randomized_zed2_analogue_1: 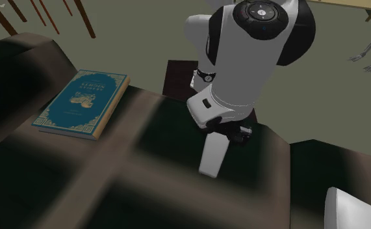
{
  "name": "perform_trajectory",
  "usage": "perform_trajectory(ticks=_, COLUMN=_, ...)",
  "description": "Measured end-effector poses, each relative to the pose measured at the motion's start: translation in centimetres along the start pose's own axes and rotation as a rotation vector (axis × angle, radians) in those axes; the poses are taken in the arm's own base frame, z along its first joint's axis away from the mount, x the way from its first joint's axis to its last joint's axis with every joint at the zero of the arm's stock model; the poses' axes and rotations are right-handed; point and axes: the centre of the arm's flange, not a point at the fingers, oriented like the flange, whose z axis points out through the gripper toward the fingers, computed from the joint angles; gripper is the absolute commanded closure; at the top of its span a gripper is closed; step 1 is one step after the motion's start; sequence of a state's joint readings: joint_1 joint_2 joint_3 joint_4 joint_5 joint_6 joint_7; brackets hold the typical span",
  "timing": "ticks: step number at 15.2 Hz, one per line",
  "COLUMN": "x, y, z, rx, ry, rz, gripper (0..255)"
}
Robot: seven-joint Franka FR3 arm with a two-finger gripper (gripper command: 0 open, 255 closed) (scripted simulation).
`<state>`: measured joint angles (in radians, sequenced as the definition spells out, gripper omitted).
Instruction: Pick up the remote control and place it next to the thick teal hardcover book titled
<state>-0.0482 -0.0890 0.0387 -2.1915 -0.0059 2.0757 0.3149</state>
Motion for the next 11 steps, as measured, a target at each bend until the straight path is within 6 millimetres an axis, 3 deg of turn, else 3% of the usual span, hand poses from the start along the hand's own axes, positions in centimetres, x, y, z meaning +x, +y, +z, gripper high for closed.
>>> perform_trajectory(ticks=4, x=0.3, y=0.7, z=-1.6, rx=0.000, ry=0.000, rz=0.000, gripper=255)
perform_trajectory(ticks=11, x=4.3, y=8.2, z=-1.6, rx=0.000, ry=0.000, rz=0.001, gripper=255)
